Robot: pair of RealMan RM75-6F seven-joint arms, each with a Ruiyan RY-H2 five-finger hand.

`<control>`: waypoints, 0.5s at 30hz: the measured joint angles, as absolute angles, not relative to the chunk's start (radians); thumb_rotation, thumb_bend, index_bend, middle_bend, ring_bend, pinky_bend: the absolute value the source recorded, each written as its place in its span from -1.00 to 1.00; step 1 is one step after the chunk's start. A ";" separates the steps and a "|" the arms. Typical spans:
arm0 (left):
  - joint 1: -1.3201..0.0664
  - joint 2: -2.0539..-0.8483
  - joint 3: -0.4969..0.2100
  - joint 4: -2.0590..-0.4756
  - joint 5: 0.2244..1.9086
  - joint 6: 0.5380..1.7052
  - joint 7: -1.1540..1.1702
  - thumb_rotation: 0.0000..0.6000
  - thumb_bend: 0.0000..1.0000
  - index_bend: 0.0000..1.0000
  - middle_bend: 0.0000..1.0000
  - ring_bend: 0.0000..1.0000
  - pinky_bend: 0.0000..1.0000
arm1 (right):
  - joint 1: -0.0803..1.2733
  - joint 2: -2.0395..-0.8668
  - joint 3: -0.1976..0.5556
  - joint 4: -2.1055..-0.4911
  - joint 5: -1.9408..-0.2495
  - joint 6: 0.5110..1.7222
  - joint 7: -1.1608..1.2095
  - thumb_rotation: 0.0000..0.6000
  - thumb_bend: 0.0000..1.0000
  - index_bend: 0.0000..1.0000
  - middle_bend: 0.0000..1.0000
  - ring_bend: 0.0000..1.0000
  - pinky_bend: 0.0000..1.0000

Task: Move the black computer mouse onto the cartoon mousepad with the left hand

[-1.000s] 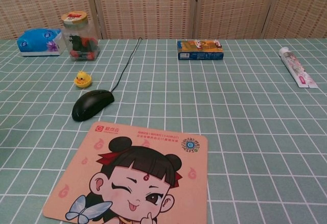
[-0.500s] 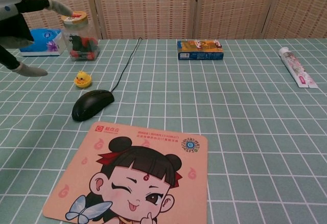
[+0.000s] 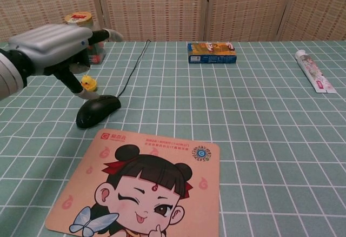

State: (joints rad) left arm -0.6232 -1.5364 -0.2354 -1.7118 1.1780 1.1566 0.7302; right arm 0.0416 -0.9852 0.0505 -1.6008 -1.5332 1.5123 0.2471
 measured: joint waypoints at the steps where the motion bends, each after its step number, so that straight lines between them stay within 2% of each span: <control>1: -0.628 -1.547 -0.234 -1.704 1.170 1.156 0.735 1.00 -1.00 -0.97 1.00 1.00 1.00 | 0.041 -0.985 0.050 -1.601 -1.534 1.513 0.249 1.00 -0.71 -0.53 -0.41 -0.56 -0.11; 15: -0.681 -1.636 -0.219 -1.621 1.077 1.158 0.788 1.00 -1.00 -0.98 1.00 1.00 1.00 | 0.039 -0.983 0.047 -1.601 -1.546 1.518 0.251 1.00 -0.71 -0.53 -0.41 -0.56 -0.11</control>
State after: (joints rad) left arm -0.6810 -1.6360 -0.2192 -1.6206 1.0772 1.1581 0.7876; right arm 0.0388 -0.9832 0.0468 -1.6014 -1.5457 1.5183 0.2512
